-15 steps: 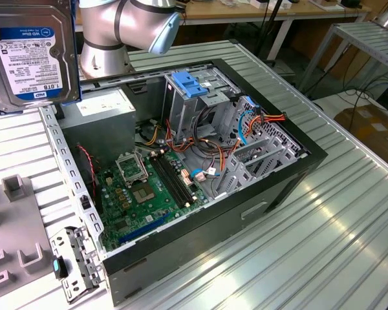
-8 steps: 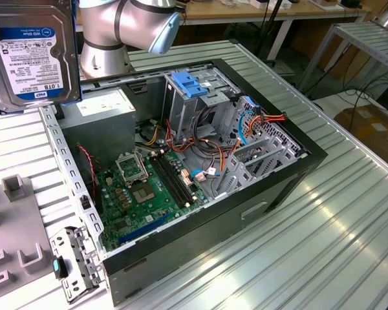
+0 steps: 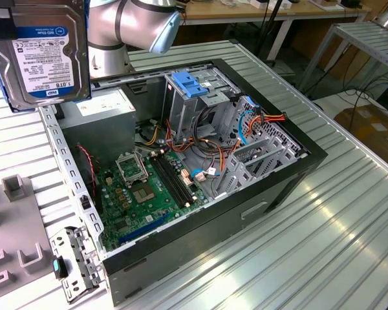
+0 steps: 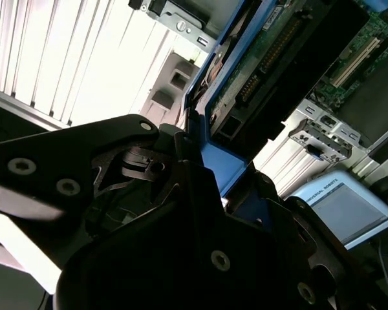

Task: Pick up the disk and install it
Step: 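Pick up the disk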

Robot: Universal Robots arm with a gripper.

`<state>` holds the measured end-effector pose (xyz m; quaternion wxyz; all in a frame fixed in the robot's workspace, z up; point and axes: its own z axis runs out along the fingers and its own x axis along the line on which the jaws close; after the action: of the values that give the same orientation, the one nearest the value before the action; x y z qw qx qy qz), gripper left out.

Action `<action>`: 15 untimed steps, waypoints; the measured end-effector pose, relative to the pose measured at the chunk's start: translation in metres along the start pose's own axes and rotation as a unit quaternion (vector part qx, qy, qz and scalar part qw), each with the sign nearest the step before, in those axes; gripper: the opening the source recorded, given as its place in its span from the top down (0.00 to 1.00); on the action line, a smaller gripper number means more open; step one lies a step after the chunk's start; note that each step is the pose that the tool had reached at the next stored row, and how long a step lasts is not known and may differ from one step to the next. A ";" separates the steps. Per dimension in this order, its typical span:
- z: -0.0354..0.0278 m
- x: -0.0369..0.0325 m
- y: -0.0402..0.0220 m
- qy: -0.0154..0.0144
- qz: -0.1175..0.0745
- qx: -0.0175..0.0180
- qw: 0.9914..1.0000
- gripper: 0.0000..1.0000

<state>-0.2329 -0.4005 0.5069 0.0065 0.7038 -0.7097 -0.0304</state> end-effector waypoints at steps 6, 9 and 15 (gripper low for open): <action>-0.0010 -0.0002 -0.0199 0.000 0.000 0.000 1.000 0.63; -0.0014 -0.0003 -0.0277 0.000 0.000 0.000 1.000 0.63; -0.0026 -0.0005 -0.0497 0.000 0.000 0.000 1.000 0.63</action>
<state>-0.1831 -0.4005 0.5069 0.0065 0.7038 -0.7098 -0.0304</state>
